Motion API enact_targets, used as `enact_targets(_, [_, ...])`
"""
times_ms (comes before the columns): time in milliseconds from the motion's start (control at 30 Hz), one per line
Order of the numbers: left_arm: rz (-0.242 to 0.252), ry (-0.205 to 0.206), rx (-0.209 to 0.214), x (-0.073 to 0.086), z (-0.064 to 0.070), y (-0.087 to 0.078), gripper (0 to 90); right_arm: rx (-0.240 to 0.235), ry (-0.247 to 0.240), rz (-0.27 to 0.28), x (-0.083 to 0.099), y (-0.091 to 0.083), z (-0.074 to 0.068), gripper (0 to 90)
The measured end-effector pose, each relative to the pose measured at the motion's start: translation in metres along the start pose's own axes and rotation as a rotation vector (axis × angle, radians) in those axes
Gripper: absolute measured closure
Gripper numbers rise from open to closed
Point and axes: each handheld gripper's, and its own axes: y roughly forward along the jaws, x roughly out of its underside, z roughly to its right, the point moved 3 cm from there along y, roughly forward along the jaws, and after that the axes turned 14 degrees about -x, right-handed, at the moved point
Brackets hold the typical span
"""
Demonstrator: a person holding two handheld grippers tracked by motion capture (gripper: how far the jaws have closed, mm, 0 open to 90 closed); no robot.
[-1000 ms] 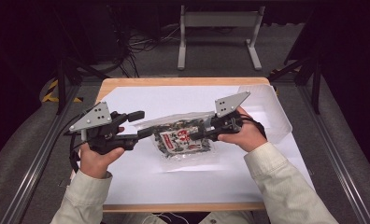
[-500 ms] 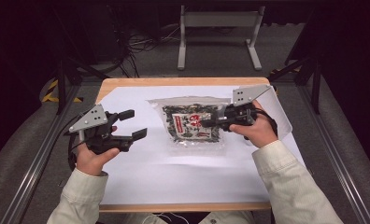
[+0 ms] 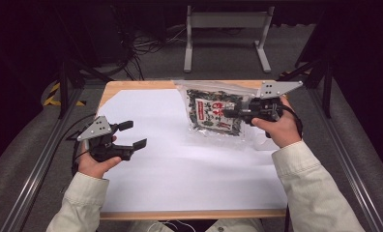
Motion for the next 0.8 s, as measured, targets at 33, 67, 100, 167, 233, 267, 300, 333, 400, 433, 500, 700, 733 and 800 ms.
enact_targets(33, [-0.003, -0.002, -0.004, 0.002, -0.001, 0.001, 16.9, 0.008, 0.001, 0.005, 0.0, -0.002, 0.001, 74.7])
enact_targets(67, [-0.003, 0.001, -0.009, 0.005, -0.002, 0.002, 16.7, 0.017, 0.0, 0.008, -0.001, -0.004, 0.002, 74.7])
enact_targets(100, [-0.005, 0.0, -0.013, 0.007, -0.003, 0.003, 16.5, 0.027, 0.002, 0.01, -0.001, -0.006, 0.003, 74.7])
enact_targets(167, [-0.011, -0.003, -0.02, 0.01, -0.004, 0.004, 16.3, 0.034, 0.003, 0.012, -0.001, -0.008, 0.004, 74.7])
enact_targets(233, [-0.019, -0.008, -0.026, 0.016, -0.006, 0.007, 15.9, 0.059, 0.004, 0.019, -0.001, -0.013, 0.006, 74.7])
enact_targets(267, [-0.027, -0.004, -0.031, 0.019, -0.007, 0.008, 15.8, 0.064, 0.003, 0.021, -0.001, -0.015, 0.007, 74.7])
enact_targets(300, [-0.034, 0.003, -0.039, 0.022, -0.008, 0.009, 15.8, 0.076, 0.006, 0.024, 0.0, -0.017, 0.008, 74.7])
enact_targets(333, [-0.043, 0.004, -0.047, 0.025, -0.009, 0.01, 15.8, 0.086, 0.007, 0.025, 0.0, -0.019, 0.01, 74.7])
enact_targets(400, [-0.053, -0.004, -0.051, 0.031, -0.011, 0.013, 15.8, 0.109, 0.01, 0.034, 0.001, -0.025, 0.013, 74.7])
enact_targets(433, [-0.055, 0.008, -0.06, 0.033, -0.013, 0.014, 15.8, 0.117, 0.014, 0.036, 0.001, -0.026, 0.014, 74.7])
enact_targets(500, [-0.054, 0.007, -0.064, 0.036, -0.014, 0.016, 15.7, 0.124, 0.013, 0.039, 0.001, -0.028, 0.015, 74.7])
enact_targets(700, [-0.083, -0.005, -0.069, 0.048, -0.018, 0.025, 14.5, 0.192, 0.024, 0.063, 0.003, -0.045, 0.027, 74.7])
enact_targets(733, [-0.1, -0.015, -0.066, 0.051, -0.019, 0.026, 14.2, 0.201, 0.026, 0.066, 0.003, -0.047, 0.028, 74.7])
enact_targets(800, [-0.111, -0.023, -0.063, 0.054, -0.02, 0.028, 13.5, 0.222, 0.035, 0.069, 0.003, -0.052, 0.032, 74.7])
